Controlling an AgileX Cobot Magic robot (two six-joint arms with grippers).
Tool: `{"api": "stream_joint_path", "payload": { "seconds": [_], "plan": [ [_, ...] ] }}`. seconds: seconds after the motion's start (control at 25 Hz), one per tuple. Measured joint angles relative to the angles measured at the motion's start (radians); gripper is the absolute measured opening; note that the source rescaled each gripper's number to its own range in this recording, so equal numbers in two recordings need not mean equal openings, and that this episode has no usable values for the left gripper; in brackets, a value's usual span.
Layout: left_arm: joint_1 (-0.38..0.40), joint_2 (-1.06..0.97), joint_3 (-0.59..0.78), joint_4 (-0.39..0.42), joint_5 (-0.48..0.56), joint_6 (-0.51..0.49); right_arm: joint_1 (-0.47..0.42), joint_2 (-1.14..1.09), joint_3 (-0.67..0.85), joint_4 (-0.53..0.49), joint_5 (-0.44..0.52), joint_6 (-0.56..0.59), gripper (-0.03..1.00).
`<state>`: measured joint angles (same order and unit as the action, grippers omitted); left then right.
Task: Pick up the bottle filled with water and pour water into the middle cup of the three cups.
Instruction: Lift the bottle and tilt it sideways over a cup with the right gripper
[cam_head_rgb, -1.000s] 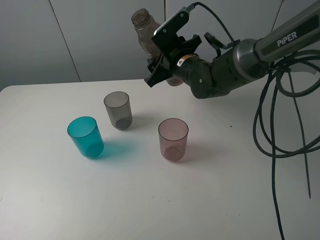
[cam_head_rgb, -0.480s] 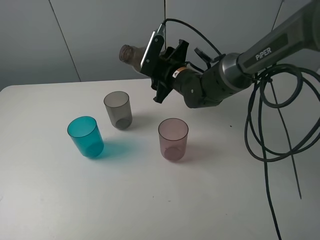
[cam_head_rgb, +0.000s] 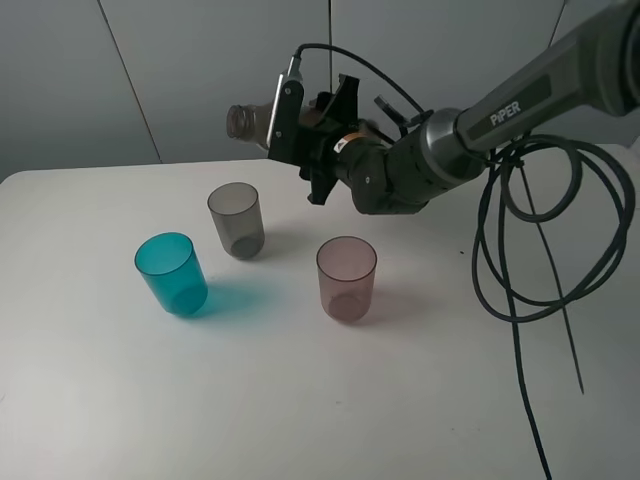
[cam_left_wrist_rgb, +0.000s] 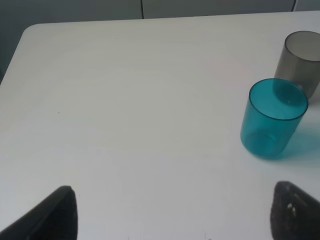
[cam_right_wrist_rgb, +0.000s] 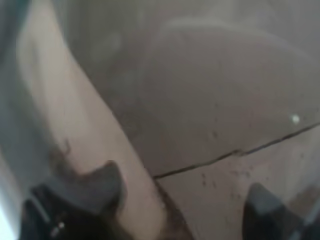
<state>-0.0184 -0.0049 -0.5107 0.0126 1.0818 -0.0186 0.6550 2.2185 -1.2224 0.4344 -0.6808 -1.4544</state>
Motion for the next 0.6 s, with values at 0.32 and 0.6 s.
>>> {"api": "stream_joint_path", "payload": {
  "seconds": [0.32,0.6],
  "plan": [
    [0.0,0.0,0.0,0.0,0.0,0.0,0.0,0.013,-0.008,0.023,-0.002,-0.164,0.0],
    [0.0,0.0,0.0,0.0,0.0,-0.003,0.0,0.013,-0.008,0.031,-0.002,-0.282,0.0]
  ]
}}
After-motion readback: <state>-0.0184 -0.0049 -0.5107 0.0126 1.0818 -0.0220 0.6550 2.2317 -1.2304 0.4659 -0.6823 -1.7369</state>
